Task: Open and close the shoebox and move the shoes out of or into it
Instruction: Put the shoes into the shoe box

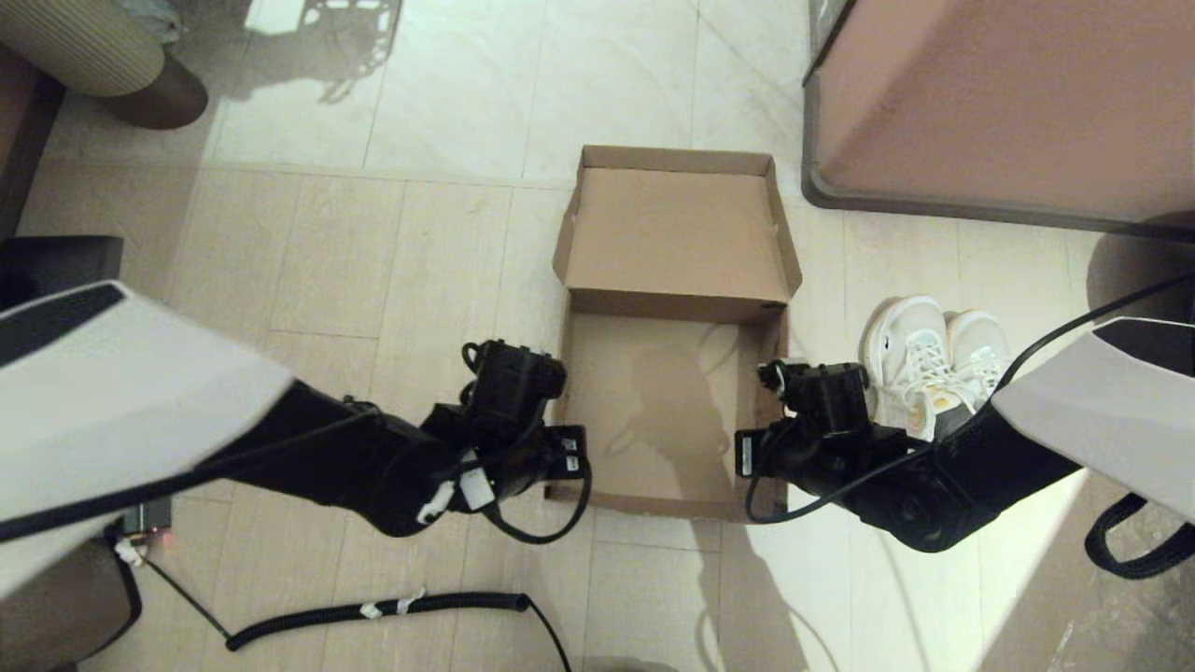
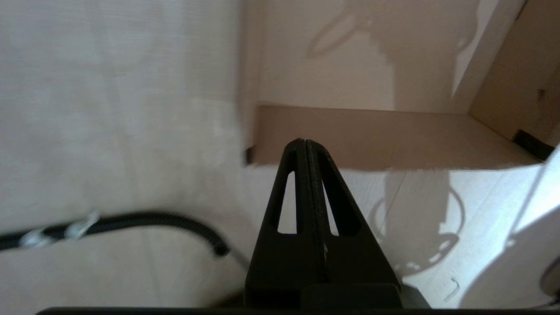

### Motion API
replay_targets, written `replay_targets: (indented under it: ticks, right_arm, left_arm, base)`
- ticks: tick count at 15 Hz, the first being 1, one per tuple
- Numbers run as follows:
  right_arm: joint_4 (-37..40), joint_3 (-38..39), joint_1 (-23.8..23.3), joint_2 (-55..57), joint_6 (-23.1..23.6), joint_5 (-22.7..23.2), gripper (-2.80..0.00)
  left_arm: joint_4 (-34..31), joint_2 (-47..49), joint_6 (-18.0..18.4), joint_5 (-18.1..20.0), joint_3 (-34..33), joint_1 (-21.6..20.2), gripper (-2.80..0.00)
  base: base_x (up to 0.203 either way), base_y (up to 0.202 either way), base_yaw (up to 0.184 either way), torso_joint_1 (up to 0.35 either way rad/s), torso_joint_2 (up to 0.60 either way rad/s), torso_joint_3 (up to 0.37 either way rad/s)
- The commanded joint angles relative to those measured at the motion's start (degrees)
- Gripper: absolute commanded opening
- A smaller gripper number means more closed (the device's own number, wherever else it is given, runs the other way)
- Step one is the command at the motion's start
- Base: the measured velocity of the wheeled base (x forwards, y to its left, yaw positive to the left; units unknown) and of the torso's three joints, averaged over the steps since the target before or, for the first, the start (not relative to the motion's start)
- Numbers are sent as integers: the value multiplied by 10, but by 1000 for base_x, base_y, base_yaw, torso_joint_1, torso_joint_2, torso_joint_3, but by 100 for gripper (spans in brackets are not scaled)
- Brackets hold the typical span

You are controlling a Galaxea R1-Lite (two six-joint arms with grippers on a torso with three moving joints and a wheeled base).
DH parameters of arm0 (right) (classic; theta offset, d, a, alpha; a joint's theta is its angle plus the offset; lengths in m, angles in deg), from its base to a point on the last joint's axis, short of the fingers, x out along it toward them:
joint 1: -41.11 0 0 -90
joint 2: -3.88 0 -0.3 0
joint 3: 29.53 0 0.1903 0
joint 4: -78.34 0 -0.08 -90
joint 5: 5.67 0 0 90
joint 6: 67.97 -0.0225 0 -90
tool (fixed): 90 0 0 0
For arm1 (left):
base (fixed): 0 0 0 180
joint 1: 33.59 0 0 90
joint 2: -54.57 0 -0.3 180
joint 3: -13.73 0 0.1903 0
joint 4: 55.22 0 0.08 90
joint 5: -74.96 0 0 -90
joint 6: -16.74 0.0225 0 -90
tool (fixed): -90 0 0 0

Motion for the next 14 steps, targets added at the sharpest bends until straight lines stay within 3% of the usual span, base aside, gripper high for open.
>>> replay_targets:
  ticks: [1,7,14]
  right_arm:
    - [-7,41,7,10,-2,0,-280]
    - [-31,64,8,63,-15,0,-280]
    - [-51,67,8,102,-14,-17,-280]
  left_arm:
    - [14,91,-1,-4,35,17,-280]
    - [22,206,4,-19,155,29,-280]
    - [23,275,4,-56,208,25,-280]
  base:
    - [0,0,0,0,0,0]
    - [0,0,0,0,0,0]
    - [0,0,0,0,0,0]
